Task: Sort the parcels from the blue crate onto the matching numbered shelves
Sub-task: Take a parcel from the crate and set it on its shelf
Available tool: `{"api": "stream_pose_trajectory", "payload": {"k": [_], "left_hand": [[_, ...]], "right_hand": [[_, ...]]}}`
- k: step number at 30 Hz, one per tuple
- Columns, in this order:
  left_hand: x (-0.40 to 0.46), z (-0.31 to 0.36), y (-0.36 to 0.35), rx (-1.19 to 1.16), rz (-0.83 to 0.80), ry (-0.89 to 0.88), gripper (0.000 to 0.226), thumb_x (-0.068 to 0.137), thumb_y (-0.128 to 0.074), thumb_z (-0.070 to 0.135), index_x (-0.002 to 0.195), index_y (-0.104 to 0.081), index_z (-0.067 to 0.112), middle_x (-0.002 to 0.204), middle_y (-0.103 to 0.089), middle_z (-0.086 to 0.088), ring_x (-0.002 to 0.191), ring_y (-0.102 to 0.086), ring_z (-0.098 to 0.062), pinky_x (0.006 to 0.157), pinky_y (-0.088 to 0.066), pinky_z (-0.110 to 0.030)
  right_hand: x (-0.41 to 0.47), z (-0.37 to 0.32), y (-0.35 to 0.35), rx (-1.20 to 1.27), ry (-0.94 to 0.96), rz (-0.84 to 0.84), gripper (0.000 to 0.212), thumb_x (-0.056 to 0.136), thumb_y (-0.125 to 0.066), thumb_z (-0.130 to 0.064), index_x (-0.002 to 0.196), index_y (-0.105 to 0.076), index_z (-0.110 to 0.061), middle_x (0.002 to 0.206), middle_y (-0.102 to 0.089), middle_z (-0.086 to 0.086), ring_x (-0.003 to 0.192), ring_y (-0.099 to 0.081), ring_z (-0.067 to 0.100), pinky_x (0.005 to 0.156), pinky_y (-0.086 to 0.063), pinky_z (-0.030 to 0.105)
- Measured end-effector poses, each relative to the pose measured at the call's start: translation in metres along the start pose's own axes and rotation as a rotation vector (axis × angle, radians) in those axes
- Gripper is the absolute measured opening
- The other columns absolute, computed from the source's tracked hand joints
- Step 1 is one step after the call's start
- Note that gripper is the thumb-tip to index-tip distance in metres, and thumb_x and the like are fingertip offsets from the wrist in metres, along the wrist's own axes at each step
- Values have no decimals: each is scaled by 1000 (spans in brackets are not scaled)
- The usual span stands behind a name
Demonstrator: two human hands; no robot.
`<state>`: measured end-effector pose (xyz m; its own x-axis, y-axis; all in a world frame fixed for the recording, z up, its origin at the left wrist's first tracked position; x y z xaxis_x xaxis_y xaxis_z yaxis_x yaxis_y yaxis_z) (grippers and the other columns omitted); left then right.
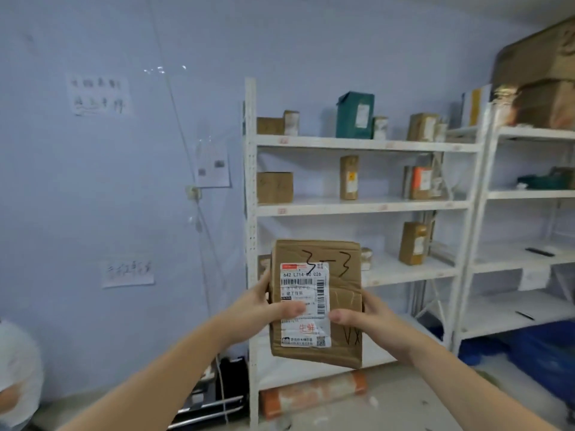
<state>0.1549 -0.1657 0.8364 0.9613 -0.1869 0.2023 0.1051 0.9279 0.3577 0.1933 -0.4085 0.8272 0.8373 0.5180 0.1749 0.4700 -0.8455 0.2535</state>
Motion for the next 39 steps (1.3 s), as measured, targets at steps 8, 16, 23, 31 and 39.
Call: {"api": "stream_pose_trajectory", "payload": {"k": [8, 16, 23, 31, 39], "left_hand": [[93, 29, -103, -36, -115, -52, 68, 86, -83, 31, 143, -47, 41, 126, -72, 11, 109, -72, -7, 88, -58, -20], [222, 47, -221, -110, -176, -60, 77, 72, -86, 45, 141, -51, 38, 123, -75, 10, 112, -73, -14, 107, -53, -44], [306, 55, -288, -104, -191, -47, 72, 80, -85, 41, 141, -47, 38, 122, -75, 11, 111, -73, -14, 105, -55, -41], [401, 44, -305, 4, -176, -38, 72, 76, -82, 44, 139, -49, 39, 117, -76, 16, 108, -73, -9, 101, -57, -33], [529, 30, -287, 59, -92, -76, 68, 80, -82, 46, 140, -52, 38, 122, -74, 17, 106, -73, -3, 99, -56, -27]], "right_hand": [[-34, 13, 125, -75, -7, 115, 76, 61, -86, -52, 129, -55, -42, 114, -74, -24, 105, -70, -3, 80, -55, 12], [-30, 45, 289, -132, -64, 189, 76, 68, -88, -48, 136, -56, -39, 129, -71, -12, 116, -70, 11, 96, -55, 30], [-11, 74, 391, -130, -51, 186, 69, 68, -87, -45, 130, -57, -39, 121, -74, -16, 109, -72, 7, 81, -57, 18], [53, 119, 463, -172, -27, 188, 72, 73, -87, -52, 136, -55, -42, 130, -70, -14, 120, -67, 11, 104, -52, 38], [165, 134, 530, -201, -4, 200, 59, 82, -85, -41, 134, -57, -36, 125, -73, -15, 115, -69, 6, 106, -53, 37]]}}
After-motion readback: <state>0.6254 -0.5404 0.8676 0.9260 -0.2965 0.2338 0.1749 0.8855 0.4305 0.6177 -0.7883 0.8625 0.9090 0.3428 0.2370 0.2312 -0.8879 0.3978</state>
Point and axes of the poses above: each hand's wrist, its own x-axis towards the middle knuckle, its own y-axis out of the back of the hand, z = x × y, the point moved 2 cm from there along x, towards the middle knuckle
